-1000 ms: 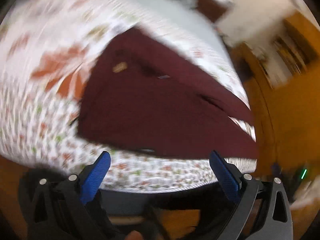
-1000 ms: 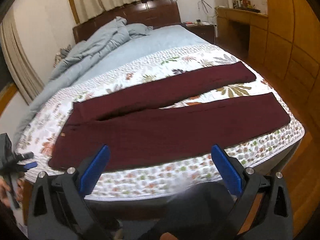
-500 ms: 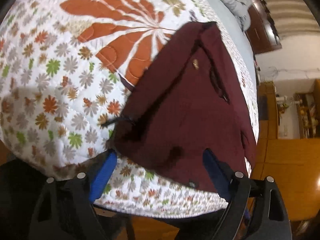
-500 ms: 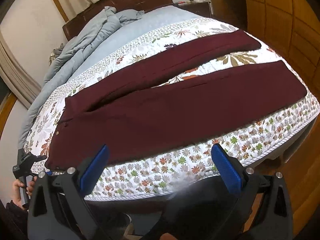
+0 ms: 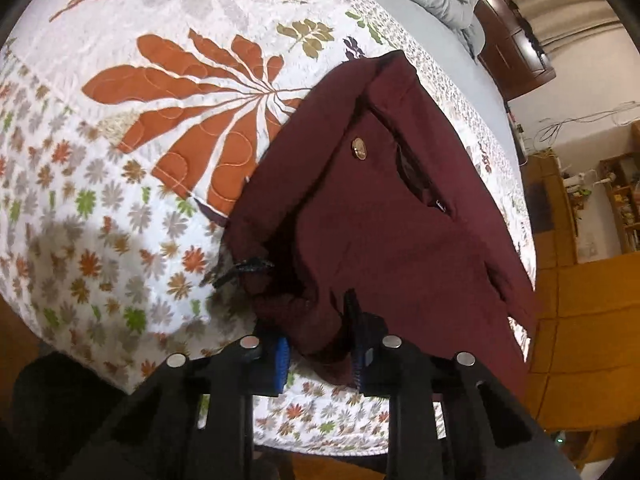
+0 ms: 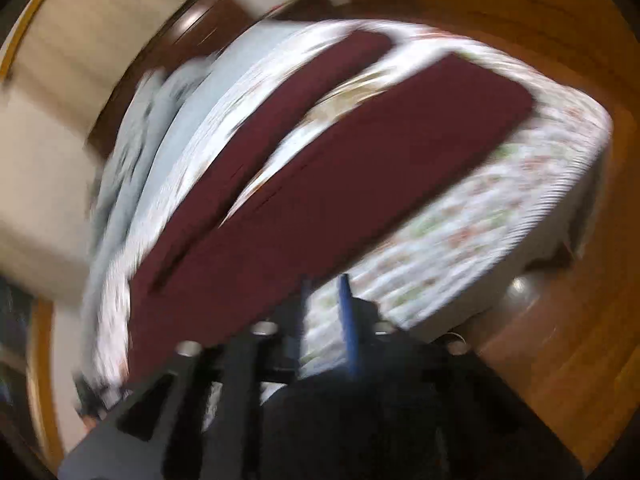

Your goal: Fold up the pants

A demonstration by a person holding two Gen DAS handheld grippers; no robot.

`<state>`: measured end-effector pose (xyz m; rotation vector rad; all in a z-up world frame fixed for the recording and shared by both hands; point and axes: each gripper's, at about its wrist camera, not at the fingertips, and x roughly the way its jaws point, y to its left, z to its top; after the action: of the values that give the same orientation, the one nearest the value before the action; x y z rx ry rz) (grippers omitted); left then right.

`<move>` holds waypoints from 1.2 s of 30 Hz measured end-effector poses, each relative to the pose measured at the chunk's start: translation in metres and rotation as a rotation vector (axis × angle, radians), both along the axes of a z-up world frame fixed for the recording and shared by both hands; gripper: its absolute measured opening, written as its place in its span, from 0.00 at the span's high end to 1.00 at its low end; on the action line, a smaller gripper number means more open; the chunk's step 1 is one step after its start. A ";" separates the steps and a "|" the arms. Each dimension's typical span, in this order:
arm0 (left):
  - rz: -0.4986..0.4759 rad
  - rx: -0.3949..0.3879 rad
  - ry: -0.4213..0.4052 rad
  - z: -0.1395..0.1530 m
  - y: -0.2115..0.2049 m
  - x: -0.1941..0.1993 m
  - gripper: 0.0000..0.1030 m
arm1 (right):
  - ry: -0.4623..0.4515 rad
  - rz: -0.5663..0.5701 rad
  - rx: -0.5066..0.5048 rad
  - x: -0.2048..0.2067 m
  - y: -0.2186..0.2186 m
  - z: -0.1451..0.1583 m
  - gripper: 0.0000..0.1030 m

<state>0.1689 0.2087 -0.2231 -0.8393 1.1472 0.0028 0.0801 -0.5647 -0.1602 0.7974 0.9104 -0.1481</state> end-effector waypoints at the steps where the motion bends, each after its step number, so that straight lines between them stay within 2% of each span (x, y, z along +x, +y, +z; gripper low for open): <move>1: 0.008 -0.015 0.001 -0.003 0.000 0.000 0.75 | -0.006 -0.066 0.017 -0.003 -0.026 -0.004 0.31; 2: 0.013 -0.024 0.007 -0.006 0.001 0.000 0.74 | -0.012 -0.108 0.036 -0.004 -0.045 -0.008 0.27; 3: 0.018 -0.030 0.009 -0.011 0.001 -0.003 0.65 | -0.015 -0.162 0.088 -0.003 -0.073 -0.016 0.27; 5: 0.037 -0.079 0.020 -0.020 0.003 -0.005 0.53 | -0.027 -0.214 0.177 0.001 -0.105 -0.028 0.27; 7: 0.051 -0.085 0.021 -0.024 0.002 -0.008 0.53 | -0.034 -0.242 0.205 0.012 -0.128 -0.036 0.27; 8: 0.055 -0.077 0.019 -0.024 0.002 -0.008 0.56 | -0.040 -0.241 0.204 0.018 -0.133 -0.038 0.27; 9: 0.060 -0.065 0.017 -0.023 0.001 -0.009 0.69 | -0.045 -0.245 0.206 0.023 -0.138 -0.039 0.27; 10: 0.062 -0.041 0.011 -0.021 0.002 -0.010 0.76 | -0.045 -0.240 0.217 0.029 -0.142 -0.042 0.27; 12: 0.076 -0.033 -0.009 -0.019 0.003 -0.013 0.82 | -0.032 -0.239 0.225 0.036 -0.145 -0.048 0.27; 13: 0.087 -0.037 -0.008 -0.019 0.003 -0.014 0.82 | -0.020 -0.236 0.230 0.040 -0.146 -0.052 0.39; 14: 0.102 -0.034 -0.015 -0.017 0.005 -0.016 0.83 | -0.013 -0.226 0.240 0.043 -0.144 -0.056 0.60; 15: 0.109 -0.026 -0.023 -0.015 0.006 -0.018 0.83 | 0.002 -0.224 0.235 0.046 -0.144 -0.060 0.67; 16: 0.130 -0.019 -0.035 -0.013 0.009 -0.021 0.83 | 0.006 -0.226 0.224 0.047 -0.141 -0.059 0.82; 17: 0.145 -0.026 -0.041 -0.012 0.013 -0.025 0.84 | -0.004 -0.223 0.232 0.046 -0.140 -0.058 0.88; 20: 0.168 -0.054 -0.054 -0.009 0.023 -0.037 0.84 | -0.049 -0.211 0.217 0.038 -0.135 -0.044 0.91; 23: 0.189 -0.047 -0.091 0.003 0.027 -0.052 0.84 | -0.079 -0.174 0.185 0.030 -0.129 -0.029 0.91; 25: 0.212 -0.019 -0.109 0.008 0.032 -0.057 0.84 | -0.044 -0.153 0.172 0.034 -0.128 -0.034 0.91; 27: 0.214 -0.026 -0.074 -0.001 0.035 -0.055 0.83 | 0.030 -0.130 0.156 0.046 -0.128 -0.052 0.91; 29: 0.195 -0.028 -0.005 -0.018 0.031 -0.051 0.82 | 0.080 -0.126 0.117 0.050 -0.127 -0.062 0.88; 30: 0.161 0.010 0.002 -0.017 0.027 -0.047 0.78 | 0.081 -0.122 0.107 0.051 -0.126 -0.059 0.88; 32: 0.156 0.019 0.012 -0.012 0.028 -0.045 0.71 | 0.085 -0.144 0.039 0.048 -0.124 -0.041 0.72; 34: 0.141 0.042 0.007 0.002 0.035 -0.045 0.67 | 0.042 -0.172 -0.144 0.042 -0.113 -0.004 0.65; 35: 0.140 0.090 -0.009 0.013 0.040 -0.046 0.58 | 0.012 -0.162 -0.197 0.042 -0.107 0.009 0.60; 36: 0.138 0.160 -0.031 0.026 0.043 -0.047 0.44 | -0.012 -0.138 -0.228 0.044 -0.099 0.016 0.57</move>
<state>0.1220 0.2519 -0.1972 -0.7717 1.0438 0.1924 0.1238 -0.6635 -0.1439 0.6471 0.8105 -0.3610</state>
